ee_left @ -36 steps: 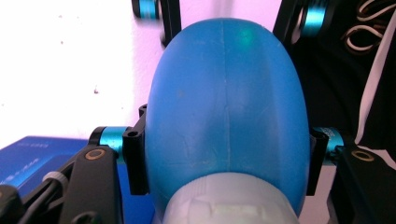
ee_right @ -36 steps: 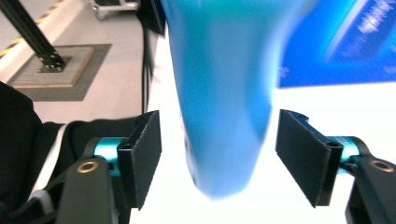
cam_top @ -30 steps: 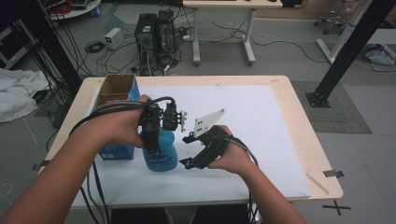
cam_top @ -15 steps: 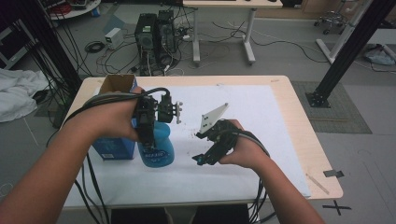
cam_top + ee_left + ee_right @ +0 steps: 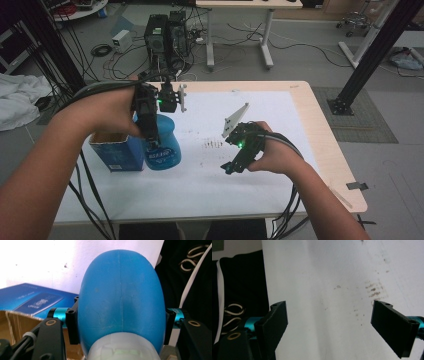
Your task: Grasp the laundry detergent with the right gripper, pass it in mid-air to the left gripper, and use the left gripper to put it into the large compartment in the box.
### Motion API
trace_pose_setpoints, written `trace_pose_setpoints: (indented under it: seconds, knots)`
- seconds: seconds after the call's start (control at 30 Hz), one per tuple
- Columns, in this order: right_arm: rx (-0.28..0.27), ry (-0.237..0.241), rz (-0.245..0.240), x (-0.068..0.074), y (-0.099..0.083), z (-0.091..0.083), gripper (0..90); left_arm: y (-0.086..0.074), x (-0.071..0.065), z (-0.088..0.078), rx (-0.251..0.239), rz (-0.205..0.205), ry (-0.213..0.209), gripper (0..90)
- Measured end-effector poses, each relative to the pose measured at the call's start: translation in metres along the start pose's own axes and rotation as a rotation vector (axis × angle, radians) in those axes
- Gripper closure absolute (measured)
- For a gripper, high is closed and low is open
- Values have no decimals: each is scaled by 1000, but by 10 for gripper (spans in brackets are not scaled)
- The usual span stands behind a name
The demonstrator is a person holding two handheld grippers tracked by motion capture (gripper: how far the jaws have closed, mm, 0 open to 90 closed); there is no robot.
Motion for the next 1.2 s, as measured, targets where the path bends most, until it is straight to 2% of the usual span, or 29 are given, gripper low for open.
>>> trace_pose_setpoints:
  seconds: [0.2, 0.3, 0.33, 0.37, 0.4, 0.43, 0.47, 0.5, 0.57, 0.6, 0.63, 0.67, 0.7, 0.73, 0.8, 1.0, 1.1, 1.17, 1.2]
  knots:
    - [66, 19, 0, -7, -5, 1, 118, -12, 17, -18, -15, -112, -19, 382]
    - [121, 24, 5, -11, -7, 3, 69, -21, 29, -26, -21, -182, -29, 382]
    - [141, 19, 11, -13, -8, 4, 24, -25, 33, -29, -22, -201, -32, 382]
    - [162, 20, 16, -15, -9, 5, 23, -28, 37, -31, -29, -218, -35, 382]
    - [162, 20, 16, -15, -9, 5, 23, -28, 37, -31, -29, -218, -35, 381]
    - [182, 14, 19, -17, -10, 5, 23, -33, 42, -34, -36, -241, -38, 381]
    - [182, 14, 19, -17, -10, 5, 23, -33, 42, -34, -36, -241, -38, 381]
    - [197, 9, 22, -19, -11, 4, 23, -41, 49, -37, -42, -278, -44, 381]
    - [226, 22, 26, -22, -14, 5, 23, -48, 55, -39, -47, -316, -51, 381]
    - [226, 22, 26, -22, -14, 5, 23, -48, 55, -39, -47, -316, -51, 381]
    - [228, 23, 27, -23, -15, 5, 23, -55, 62, -41, -48, -352, -55, 381]
    - [243, 15, 27, -26, -17, 8, 23, -58, 64, -42, -51, -368, -57, 381]
    - [248, 15, 33, -27, -17, 8, 23, -64, 68, -43, -57, -409, -62, 381]
    - [248, 15, 33, -27, -17, 8, 23, -64, 68, -43, -57, -409, -62, 381]
    - [253, 8, 31, -28, -17, 10, 23, -74, 74, -45, -62, -463, -73, 381]
    - [268, 14, 27, -30, -15, 15, 23, -89, 81, -49, -57, -499, -80, 381]
    - [277, 19, 29, -30, -14, 17, 23, -96, 85, -49, -71, -528, -81, 381]
    - [280, 20, 30, -29, -14, 18, 23, -96, 85, -49, -71, -528, -81, 381]
    - [289, 25, 27, -29, -14, 19, 23, -106, 93, -45, -63, -569, -73, 381]
Point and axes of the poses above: each handheld gripper's, and its own axes: z roughly forward along the jaws, y roughly out of its top, x roughly to its left, the point moved 5 cm from there along z, roughly forward along the jaws, and after that the axes turned 10 degrees about x, right-handed, at the moved point
